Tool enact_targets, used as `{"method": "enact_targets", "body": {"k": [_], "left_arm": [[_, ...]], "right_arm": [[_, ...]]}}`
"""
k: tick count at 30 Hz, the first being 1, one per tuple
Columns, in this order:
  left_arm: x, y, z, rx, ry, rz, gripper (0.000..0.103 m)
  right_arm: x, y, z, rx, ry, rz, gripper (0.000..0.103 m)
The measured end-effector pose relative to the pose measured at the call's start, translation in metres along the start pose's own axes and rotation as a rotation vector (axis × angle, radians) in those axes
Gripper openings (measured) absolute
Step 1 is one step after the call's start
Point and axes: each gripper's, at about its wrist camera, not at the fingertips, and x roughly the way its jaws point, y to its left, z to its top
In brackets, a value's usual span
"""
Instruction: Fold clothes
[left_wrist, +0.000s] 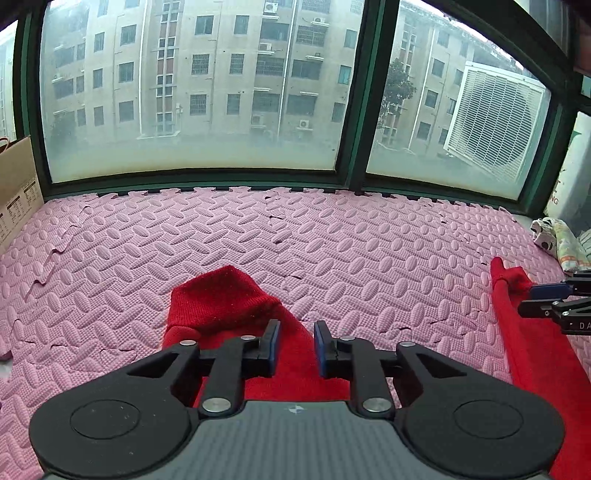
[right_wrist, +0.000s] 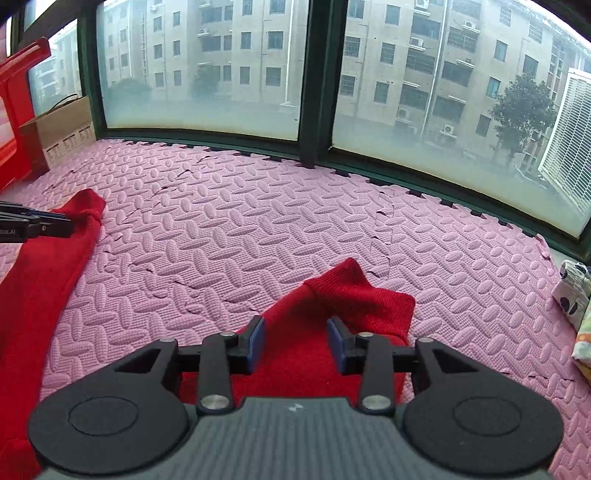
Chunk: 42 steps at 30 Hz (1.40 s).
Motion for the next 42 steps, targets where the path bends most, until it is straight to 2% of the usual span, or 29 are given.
{"method": "enact_targets", "body": {"k": [2, 4, 6, 8, 11, 15, 17, 19, 21, 24, 28, 30, 33, 37, 42], "left_arm": [[-0.013, -0.002, -0.010, 0.024, 0.010, 0.015, 0.023], [-0.025, -0.003, -0.020, 0.048, 0.021, 0.029, 0.024], [-0.038, -0.005, -0.030, 0.072, 0.031, 0.044, 0.034], [-0.051, -0.007, -0.040, 0.096, 0.042, 0.059, 0.038], [-0.066, -0.011, -0.057, 0.136, 0.048, 0.091, 0.038], [-0.075, -0.012, -0.074, 0.157, 0.061, 0.126, 0.042], [-0.076, -0.010, -0.082, 0.156, 0.073, 0.133, 0.042], [-0.078, -0.006, -0.085, 0.149, 0.073, 0.142, 0.042], [-0.080, -0.002, -0.087, 0.140, 0.070, 0.151, 0.042], [-0.083, 0.006, -0.088, 0.119, 0.068, 0.164, 0.042], [-0.084, 0.010, -0.089, 0.112, 0.065, 0.173, 0.043], [-0.085, 0.010, -0.089, 0.109, 0.063, 0.176, 0.045], [-0.086, 0.010, -0.091, 0.113, 0.061, 0.178, 0.045], [-0.087, 0.010, -0.091, 0.116, 0.063, 0.181, 0.045], [-0.094, 0.006, -0.090, 0.114, 0.065, 0.181, 0.047]], "right_arm": [[-0.010, 0.018, -0.003, -0.013, 0.005, 0.061, 0.047], [-0.017, 0.038, -0.005, -0.036, 0.010, 0.122, 0.048], [-0.022, 0.064, -0.006, -0.078, 0.012, 0.178, 0.052], [-0.023, 0.090, -0.007, -0.121, 0.010, 0.224, 0.053], [-0.017, 0.123, -0.005, -0.169, 0.004, 0.263, 0.053], [0.002, 0.150, 0.000, -0.168, 0.014, 0.292, 0.053], [0.015, 0.160, 0.002, -0.175, 0.033, 0.293, 0.053], [0.025, 0.163, 0.001, -0.199, 0.031, 0.250, 0.053], [0.030, 0.159, 0.003, -0.201, 0.013, 0.201, 0.054], [0.032, 0.147, 0.009, -0.155, 0.025, 0.180, 0.058], [0.015, 0.152, 0.007, -0.219, -0.017, 0.170, 0.058], [0.003, 0.154, 0.004, -0.239, -0.010, 0.222, 0.058], [-0.012, 0.160, -0.011, -0.311, 0.012, 0.252, 0.058], [-0.020, 0.157, -0.033, -0.374, 0.040, 0.162, 0.058], [-0.044, 0.151, -0.040, -0.358, -0.005, 0.155, 0.059]]}}
